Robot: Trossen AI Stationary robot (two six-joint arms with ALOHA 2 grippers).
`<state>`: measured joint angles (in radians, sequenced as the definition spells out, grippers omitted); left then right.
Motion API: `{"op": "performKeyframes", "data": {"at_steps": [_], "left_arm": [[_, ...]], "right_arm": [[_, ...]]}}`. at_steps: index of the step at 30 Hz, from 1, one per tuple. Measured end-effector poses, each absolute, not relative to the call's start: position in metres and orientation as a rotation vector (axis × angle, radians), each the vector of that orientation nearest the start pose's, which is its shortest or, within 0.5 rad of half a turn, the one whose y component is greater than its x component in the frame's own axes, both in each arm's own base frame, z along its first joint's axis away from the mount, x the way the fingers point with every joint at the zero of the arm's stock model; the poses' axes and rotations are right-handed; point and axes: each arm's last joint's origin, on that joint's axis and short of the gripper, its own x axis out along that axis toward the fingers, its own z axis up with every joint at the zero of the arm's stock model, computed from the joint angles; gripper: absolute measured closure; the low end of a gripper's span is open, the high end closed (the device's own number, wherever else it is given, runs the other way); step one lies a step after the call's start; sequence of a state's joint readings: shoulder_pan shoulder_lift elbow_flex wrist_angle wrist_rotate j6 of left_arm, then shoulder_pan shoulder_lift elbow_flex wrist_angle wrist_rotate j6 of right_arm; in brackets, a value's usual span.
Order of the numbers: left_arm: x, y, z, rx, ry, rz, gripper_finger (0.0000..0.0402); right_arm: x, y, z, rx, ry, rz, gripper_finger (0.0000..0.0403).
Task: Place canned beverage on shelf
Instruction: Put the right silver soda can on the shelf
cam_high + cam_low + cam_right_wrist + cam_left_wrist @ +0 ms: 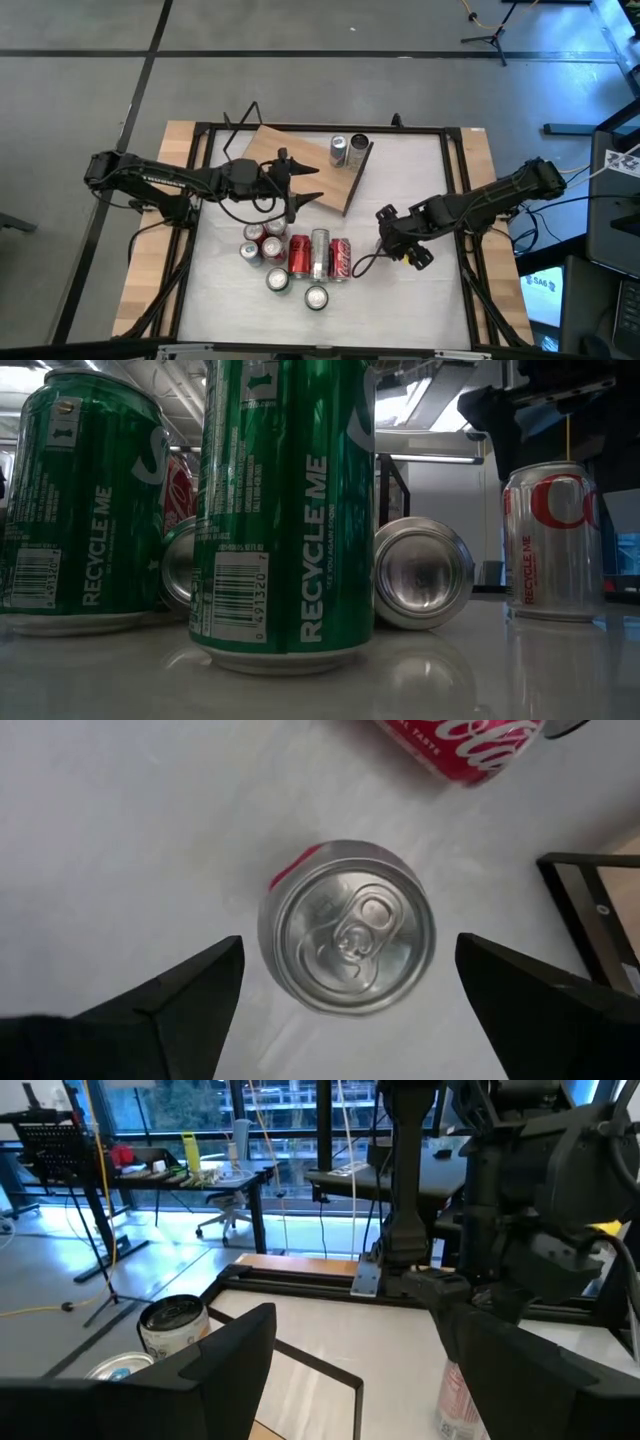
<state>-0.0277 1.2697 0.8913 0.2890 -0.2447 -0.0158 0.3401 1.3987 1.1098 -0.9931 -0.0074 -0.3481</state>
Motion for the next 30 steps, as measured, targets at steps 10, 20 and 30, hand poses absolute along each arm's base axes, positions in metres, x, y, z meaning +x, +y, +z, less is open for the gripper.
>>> {"op": "performKeyframes", "data": {"at_steps": [10, 20, 30], "left_arm": [[0.287, -0.001, 0.312, -0.004, 0.087, 0.218, 0.0114], [0.287, -0.001, 0.312, -0.004, 0.087, 0.218, 0.0114], [0.287, -0.001, 0.312, -0.004, 0.091, 0.219, 0.0114]], "right_arm": [[0.236, 0.084, 0.243, -0.511, 1.243, 0.523, 0.0045], [0.241, 0.086, 0.242, -0.507, 1.208, 0.52, 0.0045], [0.245, 0.087, 0.234, -0.505, 1.241, 0.528, 0.0046]]}}
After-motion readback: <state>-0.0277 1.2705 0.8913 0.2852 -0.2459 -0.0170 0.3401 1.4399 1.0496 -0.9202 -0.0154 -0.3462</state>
